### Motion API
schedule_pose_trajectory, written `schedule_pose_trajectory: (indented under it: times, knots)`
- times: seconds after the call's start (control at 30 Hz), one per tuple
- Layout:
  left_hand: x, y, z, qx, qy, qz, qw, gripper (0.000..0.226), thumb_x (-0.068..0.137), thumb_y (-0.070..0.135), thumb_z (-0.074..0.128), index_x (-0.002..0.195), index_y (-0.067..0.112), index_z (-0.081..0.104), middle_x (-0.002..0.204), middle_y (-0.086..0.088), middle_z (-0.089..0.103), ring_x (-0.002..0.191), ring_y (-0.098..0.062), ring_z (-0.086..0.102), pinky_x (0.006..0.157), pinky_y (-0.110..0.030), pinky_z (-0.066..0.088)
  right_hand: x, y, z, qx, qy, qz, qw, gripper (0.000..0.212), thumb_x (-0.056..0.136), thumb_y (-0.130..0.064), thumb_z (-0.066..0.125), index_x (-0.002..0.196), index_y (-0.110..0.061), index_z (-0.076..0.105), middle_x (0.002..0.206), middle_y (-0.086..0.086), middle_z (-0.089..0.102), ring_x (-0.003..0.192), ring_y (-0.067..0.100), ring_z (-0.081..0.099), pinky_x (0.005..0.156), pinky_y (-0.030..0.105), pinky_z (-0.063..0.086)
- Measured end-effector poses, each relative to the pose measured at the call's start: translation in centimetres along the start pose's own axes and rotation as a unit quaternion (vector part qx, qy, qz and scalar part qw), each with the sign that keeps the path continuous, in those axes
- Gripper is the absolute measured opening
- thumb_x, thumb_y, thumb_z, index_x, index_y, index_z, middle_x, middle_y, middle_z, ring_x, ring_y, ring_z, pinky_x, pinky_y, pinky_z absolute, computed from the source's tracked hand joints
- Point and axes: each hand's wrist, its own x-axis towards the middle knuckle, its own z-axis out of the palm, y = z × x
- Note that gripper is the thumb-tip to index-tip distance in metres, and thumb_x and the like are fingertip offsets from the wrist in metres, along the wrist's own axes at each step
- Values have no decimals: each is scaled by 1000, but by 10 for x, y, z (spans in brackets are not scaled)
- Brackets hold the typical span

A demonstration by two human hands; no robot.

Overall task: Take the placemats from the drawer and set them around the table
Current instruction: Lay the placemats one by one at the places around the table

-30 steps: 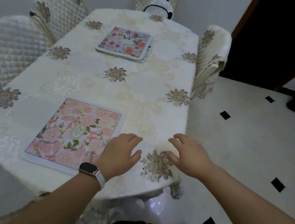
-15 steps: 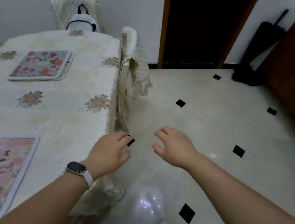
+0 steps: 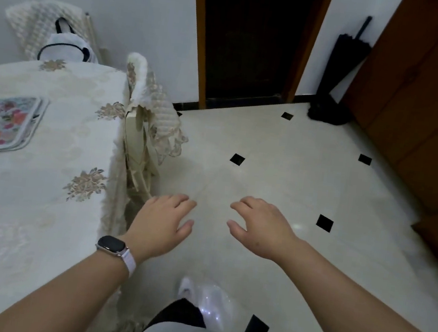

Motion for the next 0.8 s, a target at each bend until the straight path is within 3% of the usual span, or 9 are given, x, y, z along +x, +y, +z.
schedule_pose_trajectory:
  times: [0.3, 0.6, 0.8]
  knots:
    - [131, -55, 36, -54, -9, 28, 998, 47, 85, 46, 46, 120, 20, 63, 118, -3, 65, 101, -26, 63, 80, -37, 50, 118, 51, -21, -33, -16, 46, 998, 48, 94, -50, 43, 133, -23, 52, 127, -2, 55, 115, 22, 52, 93, 34, 40]
    - [266, -153, 8, -37, 37, 72, 996, 44, 84, 43, 45, 115, 18, 65, 114, -5, 66, 97, -27, 64, 80, -39, 51, 262, 54, -68, -37, 3, 55, 998, 48, 95, -49, 43, 136, -24, 49, 131, -3, 53, 118, 20, 49, 98, 34, 39]
    - [309, -191, -5, -43, 42, 50, 997, 46, 87, 44, 43, 121, 19, 62, 121, -4, 63, 105, -26, 61, 87, -41, 48, 322, 61, -82, -38, -6, 47, 998, 49, 96, -49, 42, 138, -24, 47, 137, -4, 50, 122, 19, 48, 100, 34, 39]
